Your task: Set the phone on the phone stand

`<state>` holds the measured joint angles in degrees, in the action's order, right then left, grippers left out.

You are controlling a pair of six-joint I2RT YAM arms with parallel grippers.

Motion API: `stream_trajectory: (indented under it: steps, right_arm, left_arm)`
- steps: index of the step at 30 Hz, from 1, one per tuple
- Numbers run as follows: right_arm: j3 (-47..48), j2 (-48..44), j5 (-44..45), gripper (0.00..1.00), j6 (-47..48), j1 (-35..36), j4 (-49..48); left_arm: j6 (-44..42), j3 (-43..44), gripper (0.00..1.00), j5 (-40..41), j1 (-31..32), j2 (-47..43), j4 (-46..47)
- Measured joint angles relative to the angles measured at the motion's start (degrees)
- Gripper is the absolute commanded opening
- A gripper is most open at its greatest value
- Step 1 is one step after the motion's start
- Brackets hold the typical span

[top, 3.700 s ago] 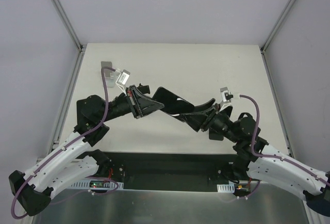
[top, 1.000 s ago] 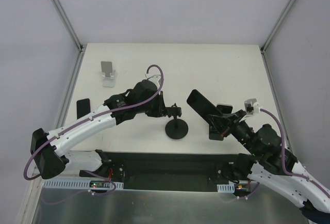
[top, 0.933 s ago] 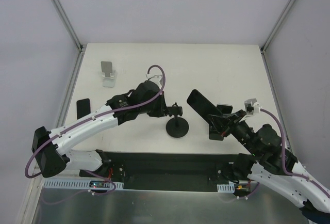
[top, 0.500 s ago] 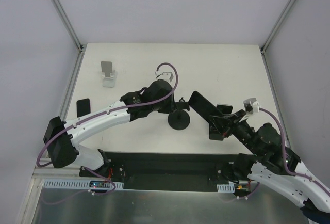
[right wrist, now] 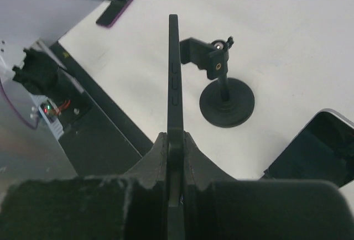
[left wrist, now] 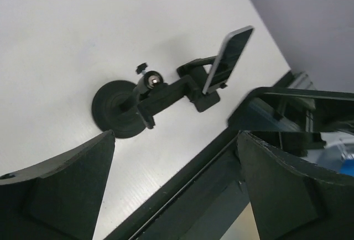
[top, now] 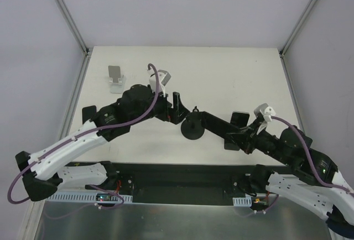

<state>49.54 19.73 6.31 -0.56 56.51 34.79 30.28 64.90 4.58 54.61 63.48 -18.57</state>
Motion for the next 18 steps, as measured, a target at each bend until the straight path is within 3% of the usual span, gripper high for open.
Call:
stream_trajectory:
  steps: [3, 6, 10, 16, 18]
  right_arm:
    - [1.6, 3.0, -3.5, 0.01, 1.5, 0.0, 3.2]
    - [1.9, 6.7, -8.0, 0.01, 2.7, 0.0, 5.6]
    - [2.0, 11.9, -15.3, 0.01, 3.8, 0.0, 7.4]
    - [2.6, 15.7, -25.6, 0.01, 4.3, 0.0, 7.0]
    - [2.9, 16.0, -28.8, 0.01, 4.2, 0.0, 6.2]
  left_arm:
    - [-4.8, 0.1, 0.97, -5.7, -1.0, -5.1, 0.6]
    - [-9.7, 2.3, 0.94, -15.7, -1.6, -5.5, 0.1]
    - [-15.3, 7.9, 0.91, -30.6, -1.7, 0.2, -2.2]
    - [-19.4, 8.5, 0.89, -44.3, -0.5, 7.6, -5.8]
    - [-20.9, 8.5, 0.8, -47.4, 1.1, 9.4, -7.4]
